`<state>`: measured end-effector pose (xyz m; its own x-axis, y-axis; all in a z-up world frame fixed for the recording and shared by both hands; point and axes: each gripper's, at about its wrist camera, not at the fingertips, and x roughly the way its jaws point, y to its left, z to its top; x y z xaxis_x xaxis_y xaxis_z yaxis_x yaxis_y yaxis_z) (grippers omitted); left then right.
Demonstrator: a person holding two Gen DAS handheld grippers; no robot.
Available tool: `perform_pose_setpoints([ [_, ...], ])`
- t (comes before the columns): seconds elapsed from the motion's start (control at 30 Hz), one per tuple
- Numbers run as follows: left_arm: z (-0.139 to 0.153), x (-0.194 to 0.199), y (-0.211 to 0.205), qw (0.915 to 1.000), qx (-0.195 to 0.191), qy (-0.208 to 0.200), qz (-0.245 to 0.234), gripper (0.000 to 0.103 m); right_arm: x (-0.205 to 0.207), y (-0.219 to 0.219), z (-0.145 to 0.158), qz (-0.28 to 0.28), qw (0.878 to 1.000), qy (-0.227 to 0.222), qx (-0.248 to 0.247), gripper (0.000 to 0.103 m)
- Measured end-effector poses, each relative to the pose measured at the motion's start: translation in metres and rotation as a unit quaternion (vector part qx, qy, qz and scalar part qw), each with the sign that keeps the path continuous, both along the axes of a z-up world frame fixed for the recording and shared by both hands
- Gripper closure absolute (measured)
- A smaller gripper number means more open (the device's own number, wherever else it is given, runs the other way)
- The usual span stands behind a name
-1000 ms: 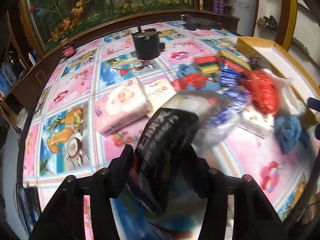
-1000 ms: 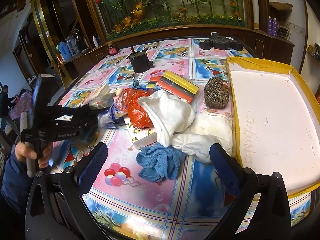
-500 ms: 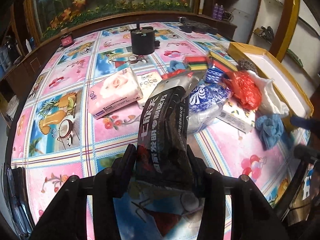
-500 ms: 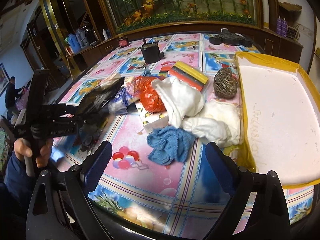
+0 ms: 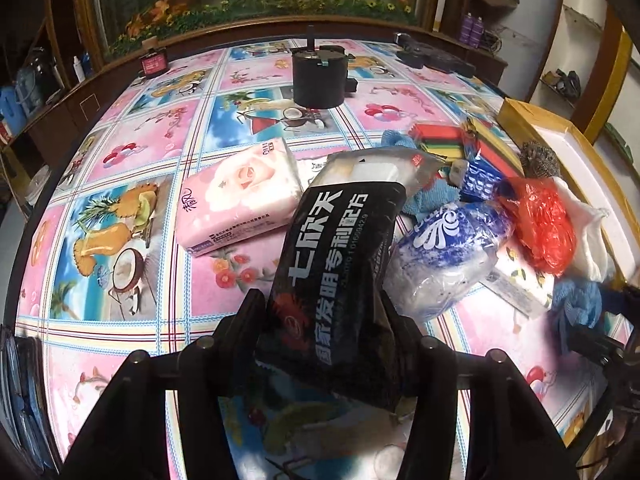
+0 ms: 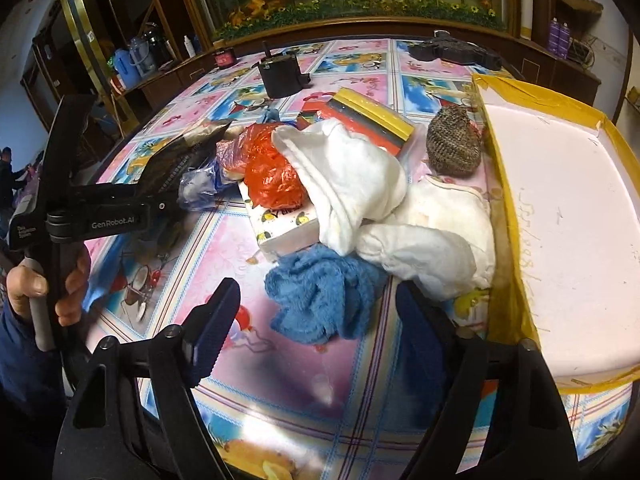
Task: Organize soft objects
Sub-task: 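Grasp the blue knitted cloth with the right tool, then carry the black bag into the tray with the left tool while the right tool carries the blue cloth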
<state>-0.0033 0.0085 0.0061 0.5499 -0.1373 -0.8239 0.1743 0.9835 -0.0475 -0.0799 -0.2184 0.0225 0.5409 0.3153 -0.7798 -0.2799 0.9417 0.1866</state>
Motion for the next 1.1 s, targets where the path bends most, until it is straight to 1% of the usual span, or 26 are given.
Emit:
perform_pose_setpoints([
  [0.07,0.001,-0.003,0.003,0.9999,-0.009,-0.005,0.001,0.053,0.006,0.001,-0.003,-0.004,1.000,0.008,-0.003,0.056],
  [0.1,0.001,-0.005,0.005,0.9999,-0.016,-0.006,0.002,0.053,0.008,0.000,-0.006,-0.006,1.000,0.015,0.000,0.060],
  [0.17,0.003,-0.010,0.009,0.9994,-0.034,-0.007,0.000,0.054,0.008,-0.004,-0.009,-0.009,1.000,0.017,0.018,0.063],
  [0.23,0.006,-0.016,0.012,0.9989,-0.045,-0.010,0.000,0.054,0.003,-0.003,-0.006,-0.004,1.000,0.009,0.014,0.063],
  [0.33,0.013,-0.026,0.016,0.9978,-0.065,-0.014,-0.004,0.054,-0.005,-0.001,0.000,0.012,1.000,-0.001,0.026,0.063],
  [0.53,0.035,-0.041,0.004,0.9960,-0.075,-0.040,-0.029,0.054,-0.017,0.001,0.010,0.034,0.997,-0.011,0.066,0.063],
  [0.73,0.046,-0.046,-0.019,0.9933,-0.088,-0.046,-0.058,0.054,-0.024,-0.006,0.022,0.027,0.995,-0.026,0.088,0.063],
  [1.1,0.059,-0.049,-0.074,0.9883,-0.087,-0.048,-0.115,0.053,-0.031,-0.040,0.037,0.001,0.991,-0.048,0.125,0.063],
])
